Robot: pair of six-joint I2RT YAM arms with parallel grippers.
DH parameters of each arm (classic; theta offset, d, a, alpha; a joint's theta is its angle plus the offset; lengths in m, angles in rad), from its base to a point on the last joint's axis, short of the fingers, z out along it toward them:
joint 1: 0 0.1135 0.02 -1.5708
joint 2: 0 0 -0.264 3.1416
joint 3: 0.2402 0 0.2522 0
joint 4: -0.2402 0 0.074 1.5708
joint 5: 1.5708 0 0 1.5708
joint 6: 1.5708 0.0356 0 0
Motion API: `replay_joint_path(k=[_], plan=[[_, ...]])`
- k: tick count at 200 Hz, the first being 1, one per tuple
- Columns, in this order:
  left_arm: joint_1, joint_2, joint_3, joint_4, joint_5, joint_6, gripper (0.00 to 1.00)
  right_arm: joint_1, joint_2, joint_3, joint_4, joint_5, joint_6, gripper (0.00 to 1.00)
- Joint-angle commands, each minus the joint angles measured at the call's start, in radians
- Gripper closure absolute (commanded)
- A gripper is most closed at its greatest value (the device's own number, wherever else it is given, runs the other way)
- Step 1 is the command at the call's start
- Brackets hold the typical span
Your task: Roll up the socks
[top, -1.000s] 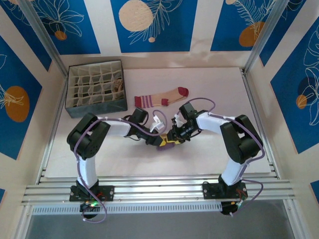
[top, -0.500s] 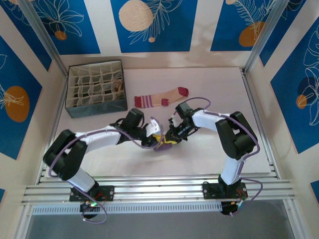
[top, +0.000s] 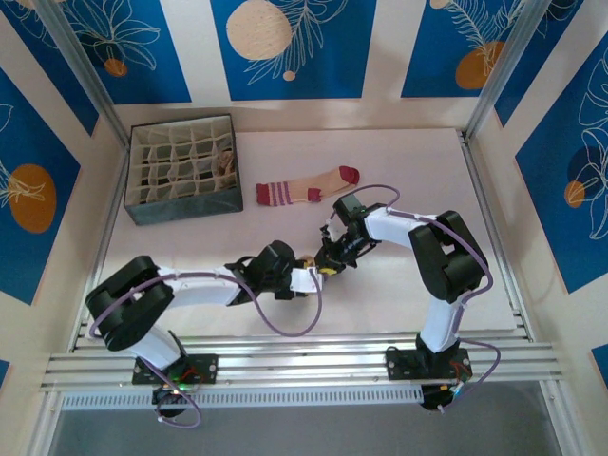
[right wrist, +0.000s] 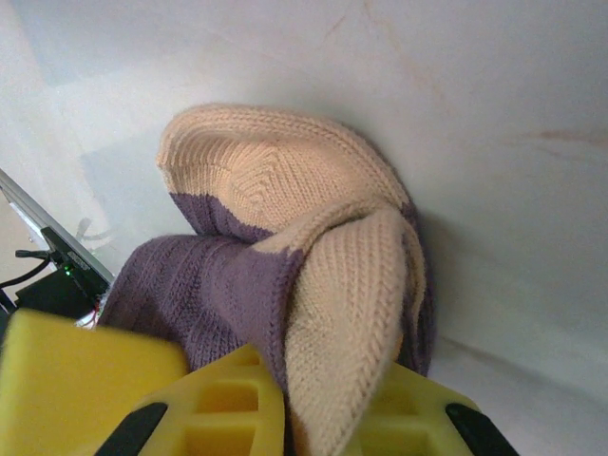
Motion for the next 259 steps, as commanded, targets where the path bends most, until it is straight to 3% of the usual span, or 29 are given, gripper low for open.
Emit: replay_joint_path(k=[1, 29, 47, 59, 77, 137, 211, 259], plan=[[-0.016, 0.039, -0.02, 0.072, -0.104, 0.016, 0.67, 0.008, 0.043, -0.027, -0.091, 0.107, -0.011, 0.9], [-0.013, 0.072, -0.004, 0.052, -0.083, -0.021, 0.84, 0.006, 0.004, -0.039, -0.087, 0.096, -0.009, 0.85], [0.009, 0.077, 0.023, -0.024, 0.052, -0.062, 1.0, 0.003, -0.051, -0.064, -0.062, 0.076, -0.017, 0.7], [0.036, 0.079, 0.044, -0.073, 0.179, -0.104, 1.0, -0.004, -0.101, -0.088, -0.037, 0.068, -0.024, 0.6], [0.069, 0.085, 0.051, -0.096, 0.316, -0.165, 1.0, -0.011, -0.21, -0.124, -0.01, 0.091, -0.042, 0.54], [0.176, 0.115, 0.117, -0.196, 0.595, -0.289, 1.0, -0.056, -0.484, -0.266, 0.069, 0.188, -0.068, 0.48], [0.285, 0.251, 0.28, -0.397, 0.738, -0.421, 1.0, 0.029, -0.693, -0.272, 0.034, 0.363, -0.25, 0.44], [0.345, 0.326, 0.301, -0.372, 0.824, -0.529, 1.0, 0.138, -0.775, -0.327, 0.09, 0.526, -0.44, 0.41]])
